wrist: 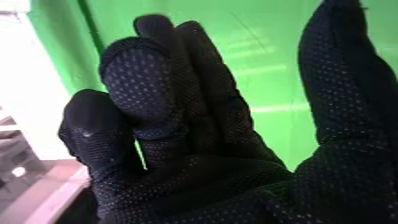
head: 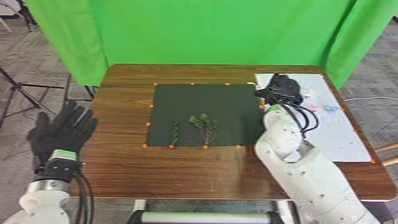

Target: Arrange flowers

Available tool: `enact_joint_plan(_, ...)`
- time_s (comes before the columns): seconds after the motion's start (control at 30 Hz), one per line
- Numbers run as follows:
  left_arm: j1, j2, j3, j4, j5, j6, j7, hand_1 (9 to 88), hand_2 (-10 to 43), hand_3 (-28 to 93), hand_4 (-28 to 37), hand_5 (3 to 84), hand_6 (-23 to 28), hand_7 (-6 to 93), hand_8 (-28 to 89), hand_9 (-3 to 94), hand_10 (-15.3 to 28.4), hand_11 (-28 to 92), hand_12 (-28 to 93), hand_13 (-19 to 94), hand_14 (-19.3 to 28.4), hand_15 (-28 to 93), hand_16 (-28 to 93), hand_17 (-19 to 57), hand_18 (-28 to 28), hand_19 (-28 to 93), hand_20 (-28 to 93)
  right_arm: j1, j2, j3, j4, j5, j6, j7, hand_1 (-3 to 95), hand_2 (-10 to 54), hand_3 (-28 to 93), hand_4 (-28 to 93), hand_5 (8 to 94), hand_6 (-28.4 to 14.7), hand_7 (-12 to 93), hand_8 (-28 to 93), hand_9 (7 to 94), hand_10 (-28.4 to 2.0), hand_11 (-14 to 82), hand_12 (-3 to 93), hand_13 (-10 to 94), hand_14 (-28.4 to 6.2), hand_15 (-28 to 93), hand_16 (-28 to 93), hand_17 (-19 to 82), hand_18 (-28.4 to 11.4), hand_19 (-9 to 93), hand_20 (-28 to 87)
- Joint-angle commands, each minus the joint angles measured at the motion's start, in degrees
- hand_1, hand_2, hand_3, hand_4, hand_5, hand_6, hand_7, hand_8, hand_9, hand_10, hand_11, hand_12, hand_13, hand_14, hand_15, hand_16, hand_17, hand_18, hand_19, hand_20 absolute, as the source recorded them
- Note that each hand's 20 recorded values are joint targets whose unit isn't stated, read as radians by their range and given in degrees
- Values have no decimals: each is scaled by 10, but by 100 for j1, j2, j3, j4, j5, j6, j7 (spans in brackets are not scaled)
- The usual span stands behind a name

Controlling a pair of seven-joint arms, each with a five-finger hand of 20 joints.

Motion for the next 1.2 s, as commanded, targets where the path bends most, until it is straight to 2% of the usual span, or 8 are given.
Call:
enact_joint_plan(0.03,-161,-75,193,19,10,-11,-121,277,152,739,-283,454,75,170,-99,412,145,266,118,311,157,479,-80,-40,140,379,114,329,107,-131,469,412,-350,4,307,-95,669,-252,650,-130,101,-83,649,-228,148,170,749,-123,662,276,509,-243,932,516)
enact_joint_plan(0.37,-114,-85,206,-36,-46,55,-105,278,153,737,-283,453,75,171,-99,412,145,267,118,310,157,479,-79,-41,140,379,114,435,46,-194,1121,454,-543,-50,320,-95,671,-277,644,-135,86,-84,642,-228,139,165,735,-121,685,264,507,-242,932,513)
enact_joint_plan(0.5,-121,-85,204,-35,-106,-56,-139,278,154,736,-283,455,75,171,-100,415,146,267,118,320,157,488,-77,-41,140,379,114,387,-7,-118,1192,432,-776,-3,351,-95,677,-281,648,-132,86,-84,652,-224,141,164,737,-118,684,258,509,-237,932,512)
enact_joint_plan(0.57,-108,-91,208,-48,-97,14,-128,278,156,736,-283,455,74,171,-100,420,146,272,120,330,158,509,-71,-39,140,379,114,366,-60,-59,1193,611,-1041,11,380,-95,694,-280,666,-114,103,-83,681,-212,145,163,747,-112,670,249,509,-233,932,510)
enact_joint_plan(0.77,-121,-110,208,-30,-127,-33,-153,279,158,736,-283,456,74,172,-100,422,147,275,122,329,160,517,-75,-39,140,380,115,212,-98,-31,1248,710,-1230,-42,470,-95,719,-281,734,-61,170,-42,772,-171,190,190,805,-84,616,267,512,-230,932,499)
enact_joint_plan(0.83,-110,-106,213,-39,-136,14,-155,279,158,736,-283,456,74,172,-100,421,147,275,122,328,158,516,-76,-39,140,380,115,160,-119,-11,1244,748,-1243,-59,546,-95,645,-281,772,-54,192,89,814,-144,175,286,816,-79,613,284,519,-229,932,498)
enact_joint_plan(0.97,-113,-126,217,-27,-124,20,-194,279,158,736,-283,456,74,173,-100,421,147,275,123,327,157,514,-77,-39,140,380,115,98,-111,-48,1207,732,-1128,-132,578,-95,658,-281,806,-32,257,152,869,-113,136,420,831,-73,610,297,527,-228,932,499)
enact_joint_plan(1.2,-35,-130,198,-49,-42,61,-174,280,159,736,-283,458,75,173,-101,421,147,275,123,324,158,514,-76,-39,140,381,115,-78,-141,184,764,738,-466,-70,553,-95,724,-257,807,-19,289,223,876,-107,159,474,842,-66,606,306,543,-223,932,503)
